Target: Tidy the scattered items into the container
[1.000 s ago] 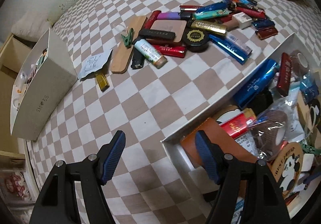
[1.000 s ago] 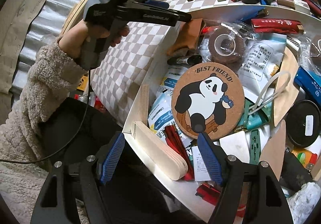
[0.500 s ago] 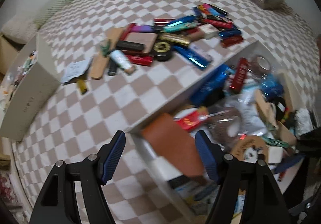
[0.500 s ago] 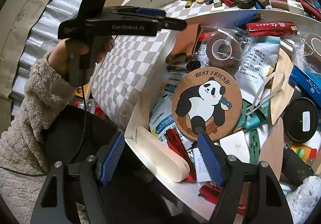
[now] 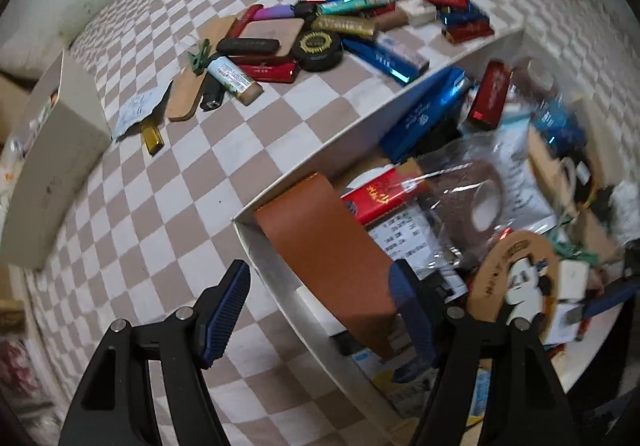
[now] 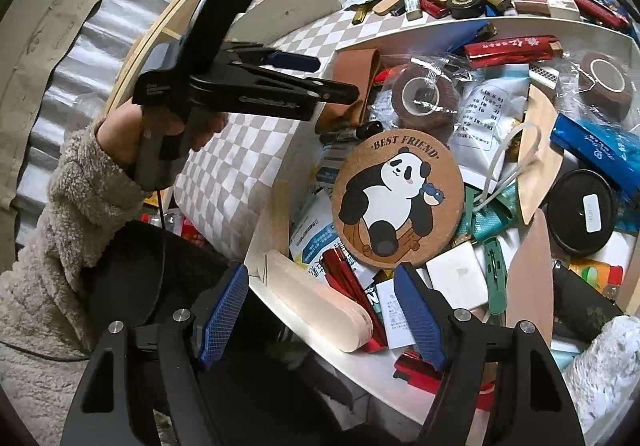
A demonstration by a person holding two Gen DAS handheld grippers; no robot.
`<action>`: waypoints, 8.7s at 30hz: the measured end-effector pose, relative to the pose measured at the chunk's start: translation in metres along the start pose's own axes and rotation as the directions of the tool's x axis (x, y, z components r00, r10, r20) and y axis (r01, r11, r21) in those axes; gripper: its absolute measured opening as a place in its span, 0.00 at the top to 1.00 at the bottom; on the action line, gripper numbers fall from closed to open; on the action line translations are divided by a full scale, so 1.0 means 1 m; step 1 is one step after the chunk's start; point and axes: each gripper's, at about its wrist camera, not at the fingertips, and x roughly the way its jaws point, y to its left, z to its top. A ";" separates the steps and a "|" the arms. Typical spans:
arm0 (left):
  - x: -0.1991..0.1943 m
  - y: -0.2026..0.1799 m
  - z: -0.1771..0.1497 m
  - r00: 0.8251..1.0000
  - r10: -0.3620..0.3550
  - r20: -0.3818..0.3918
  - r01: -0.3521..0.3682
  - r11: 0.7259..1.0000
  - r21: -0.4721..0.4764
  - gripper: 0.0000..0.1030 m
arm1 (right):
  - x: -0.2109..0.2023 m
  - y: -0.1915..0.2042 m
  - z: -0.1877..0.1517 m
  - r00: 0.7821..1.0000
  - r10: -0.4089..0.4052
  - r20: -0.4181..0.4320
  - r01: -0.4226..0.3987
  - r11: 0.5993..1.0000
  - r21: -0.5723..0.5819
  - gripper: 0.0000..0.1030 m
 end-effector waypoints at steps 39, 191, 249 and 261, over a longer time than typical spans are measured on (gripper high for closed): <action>-0.116 -0.035 -0.025 0.917 -0.075 0.392 0.173 0.960 -0.221 0.00 | -0.087 0.025 0.005 0.811 -0.402 0.425 0.469 0.881 -0.062 0.00; 0.091 0.250 0.032 0.911 0.409 -0.057 -0.363 0.729 -0.580 0.00 | -0.071 -0.216 0.205 0.649 -0.729 0.220 0.732 0.676 0.080 0.00; 0.074 0.140 0.026 0.939 -0.293 0.182 0.338 0.888 -0.312 0.29 | -0.064 -0.210 0.194 0.695 -0.686 0.214 0.659 0.727 0.192 0.20; 0.063 0.161 0.050 0.974 -0.080 0.213 0.127 0.967 -0.220 0.26 | -0.074 -0.201 0.179 0.688 -0.680 0.255 0.655 0.732 0.187 0.20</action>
